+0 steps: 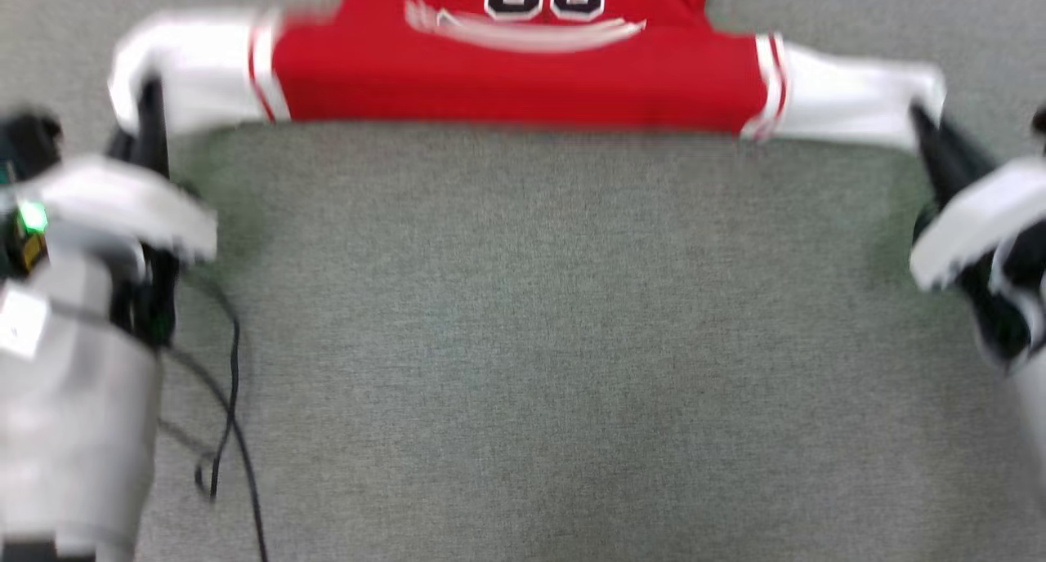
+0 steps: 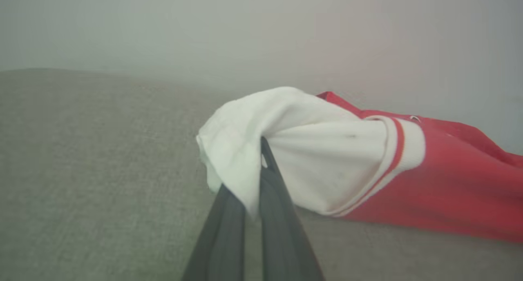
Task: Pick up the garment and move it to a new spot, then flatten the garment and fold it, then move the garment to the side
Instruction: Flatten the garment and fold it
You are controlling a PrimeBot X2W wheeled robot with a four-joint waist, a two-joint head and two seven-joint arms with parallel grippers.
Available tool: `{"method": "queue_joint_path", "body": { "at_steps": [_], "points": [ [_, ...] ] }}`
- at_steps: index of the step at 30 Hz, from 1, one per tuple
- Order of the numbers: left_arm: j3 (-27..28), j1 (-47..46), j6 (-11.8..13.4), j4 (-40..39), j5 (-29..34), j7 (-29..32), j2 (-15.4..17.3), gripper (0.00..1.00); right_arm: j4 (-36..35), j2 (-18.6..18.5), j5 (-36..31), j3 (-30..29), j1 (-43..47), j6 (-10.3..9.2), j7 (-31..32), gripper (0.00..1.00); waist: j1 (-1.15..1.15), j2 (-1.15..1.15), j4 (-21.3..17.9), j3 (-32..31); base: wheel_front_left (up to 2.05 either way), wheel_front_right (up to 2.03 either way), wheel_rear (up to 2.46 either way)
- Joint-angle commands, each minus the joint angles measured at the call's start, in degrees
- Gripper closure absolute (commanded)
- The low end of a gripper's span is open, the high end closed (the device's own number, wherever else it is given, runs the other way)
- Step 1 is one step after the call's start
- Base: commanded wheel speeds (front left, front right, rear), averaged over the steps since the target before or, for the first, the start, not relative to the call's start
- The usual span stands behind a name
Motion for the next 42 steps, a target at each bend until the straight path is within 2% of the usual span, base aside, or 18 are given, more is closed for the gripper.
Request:
{"method": "queue_joint_path", "body": {
  "at_steps": [1,9,20,29,35,36,37,38,39,41,42],
  "points": [
    [1.4,3.9,0.3,-2.0,0.2,-0.4,0.3,1.00,-1.0,-0.5,0.7,-1.2,3.1,-0.15,0.0,1.00,0.00,0.00,0.1,-2.9,0.00,0.00,0.00],
    [5.1,23.7,0.2,-11.6,0.8,-0.4,-2.6,1.00,-7.0,1.1,1.1,-5.7,20.1,-0.15,2.1,1.00,0.00,0.00,0.6,-10.9,0.00,0.00,0.00],
    [2.7,43.2,2.7,-17.3,1.9,1.0,-4.7,1.00,-14.6,7.8,-0.9,-14.2,39.6,-0.14,6.7,1.00,0.00,0.00,1.5,-20.0,0.00,0.00,0.00],
    [1.2,51.2,4.7,-20.1,2.1,3.4,-4.9,1.00,-18.7,12.5,-5.0,-18.2,48.9,-0.14,10.1,1.00,0.00,0.00,1.4,-23.4,0.00,0.00,0.00],
    [0.2,53.4,5.9,-21.7,1.7,4.9,-6.4,1.00,-20.3,14.5,-8.1,-18.7,51.7,-0.13,10.5,1.00,0.00,0.00,1.5,-24.2,0.00,0.00,0.00],
    [0.0,53.6,6.2,-22.0,1.9,4.9,-6.5,1.00,-20.3,14.5,-8.4,-18.7,51.8,-0.13,10.8,0.93,0.00,0.00,1.5,-24.2,0.00,0.00,0.00],
    [0.0,53.6,6.2,-22.0,1.9,4.9,-6.5,1.00,-20.3,14.5,-8.4,-18.7,51.8,-0.13,10.8,0.93,0.00,0.00,1.5,-24.2,0.00,0.00,0.00],
    [-0.2,53.7,6.4,-22.3,2.0,5.1,-6.5,1.00,-20.3,14.8,-8.3,-18.7,51.7,-0.13,11.1,0.78,0.00,0.00,1.7,-24.2,0.00,0.00,0.00],
    [-0.5,53.7,6.7,-22.7,2.5,5.1,-6.5,1.00,-20.5,14.9,-8.2,-18.9,51.5,-0.13,11.3,0.57,0.00,0.00,2.0,-24.3,0.00,0.00,0.00],
    [-0.8,53.4,7.1,-23.7,2.8,4.8,-6.6,1.00,-20.8,14.5,-8.3,-19.3,50.6,-0.13,11.9,0.00,0.00,0.00,2.4,-24.1,0.00,0.00,0.00],
    [-0.9,53.3,7.4,-24.2,3.1,4.8,-6.7,1.00,-21.0,13.8,-8.9,-19.9,49.8,-0.13,11.8,0.00,0.00,0.00,2.6,-23.9,0.00,0.00,0.00]
  ]
}}
